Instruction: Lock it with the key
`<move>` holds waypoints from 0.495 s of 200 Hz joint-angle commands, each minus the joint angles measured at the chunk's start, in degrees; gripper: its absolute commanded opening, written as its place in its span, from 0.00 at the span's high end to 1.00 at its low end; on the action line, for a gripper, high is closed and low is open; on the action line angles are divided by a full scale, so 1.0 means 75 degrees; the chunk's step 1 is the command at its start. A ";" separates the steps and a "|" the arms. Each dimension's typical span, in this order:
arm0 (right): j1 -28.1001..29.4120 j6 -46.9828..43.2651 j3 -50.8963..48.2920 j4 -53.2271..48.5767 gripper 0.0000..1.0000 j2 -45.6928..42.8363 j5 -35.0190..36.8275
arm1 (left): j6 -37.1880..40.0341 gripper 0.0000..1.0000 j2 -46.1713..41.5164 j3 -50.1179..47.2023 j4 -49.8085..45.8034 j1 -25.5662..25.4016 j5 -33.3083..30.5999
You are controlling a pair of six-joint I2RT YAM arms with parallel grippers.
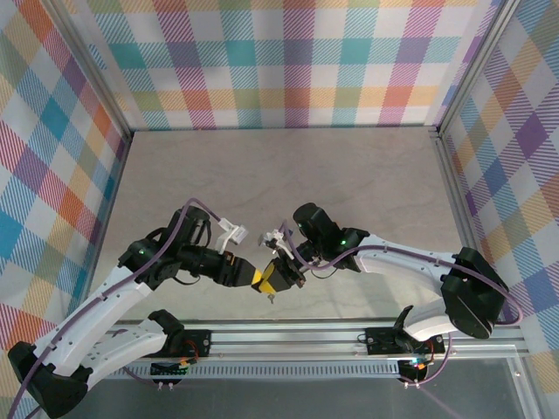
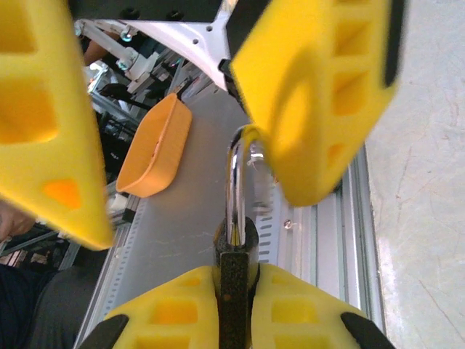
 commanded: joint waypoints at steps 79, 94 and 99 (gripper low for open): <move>-0.0111 -0.0158 0.0032 0.0105 1.00 -0.0414 -0.0148 | 0.0140 0.57 -0.0275 0.0078 -0.0250 -0.0221 -0.0362; -0.0111 -0.0177 -0.0012 0.0100 1.00 -0.0510 -0.0200 | 0.0154 0.60 -0.0299 0.0127 -0.0351 -0.0223 -0.0616; -0.0111 -0.0175 -0.0021 0.0106 1.00 -0.0524 -0.0222 | 0.0164 0.61 -0.0298 0.0131 -0.0359 -0.0218 -0.0661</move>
